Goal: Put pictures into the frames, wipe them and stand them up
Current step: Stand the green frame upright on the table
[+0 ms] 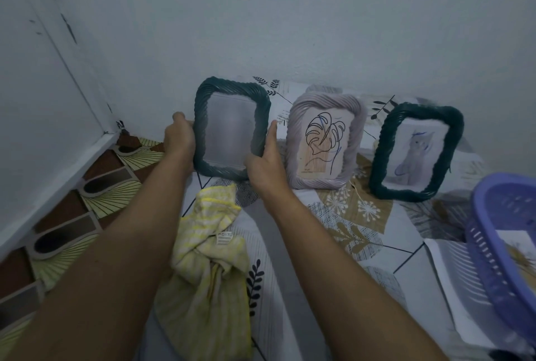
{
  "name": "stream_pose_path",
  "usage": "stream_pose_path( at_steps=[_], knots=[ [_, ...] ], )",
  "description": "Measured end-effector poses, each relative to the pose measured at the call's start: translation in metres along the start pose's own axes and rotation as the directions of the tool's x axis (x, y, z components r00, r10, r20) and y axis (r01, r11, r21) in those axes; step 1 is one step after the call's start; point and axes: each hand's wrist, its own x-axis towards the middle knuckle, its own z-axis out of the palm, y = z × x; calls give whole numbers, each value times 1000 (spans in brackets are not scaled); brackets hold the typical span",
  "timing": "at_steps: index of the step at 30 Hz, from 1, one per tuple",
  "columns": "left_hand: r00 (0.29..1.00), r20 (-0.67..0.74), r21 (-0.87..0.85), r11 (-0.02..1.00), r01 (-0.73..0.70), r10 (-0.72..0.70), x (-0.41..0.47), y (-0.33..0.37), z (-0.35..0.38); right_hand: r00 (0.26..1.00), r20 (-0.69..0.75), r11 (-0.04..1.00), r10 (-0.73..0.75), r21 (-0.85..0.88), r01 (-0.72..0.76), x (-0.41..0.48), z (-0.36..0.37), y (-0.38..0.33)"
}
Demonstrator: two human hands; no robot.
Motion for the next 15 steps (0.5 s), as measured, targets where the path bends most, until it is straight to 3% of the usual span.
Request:
stream_pose_path(
  at_steps=[3,6,8,11,13,15],
  knots=[
    [947,-196,223,952,-211,255,-13,0,0,995,-19,994,-102,-44,101,-14,-4,-6],
    [770,-213,414,769,-487,602,-37,-2,-1,977,-61,978,-202,-60,199,-33,-13,-16],
    [659,-100,498,611,-615,745,-53,-3,-1,952,-173,968,-252,-65,244,-43,-23,-20],
    [547,150,560,385,-734,824,-85,0,8,923,-297,966,-243,12,258,-54,-43,-24],
    [528,323,530,312,-789,786,-108,-2,19,907,-355,967,-226,28,252,-59,-59,-22],
    [564,446,497,332,-802,695,-128,-9,34,882,-424,969,-204,39,243,-62,-75,-17]
  ],
)
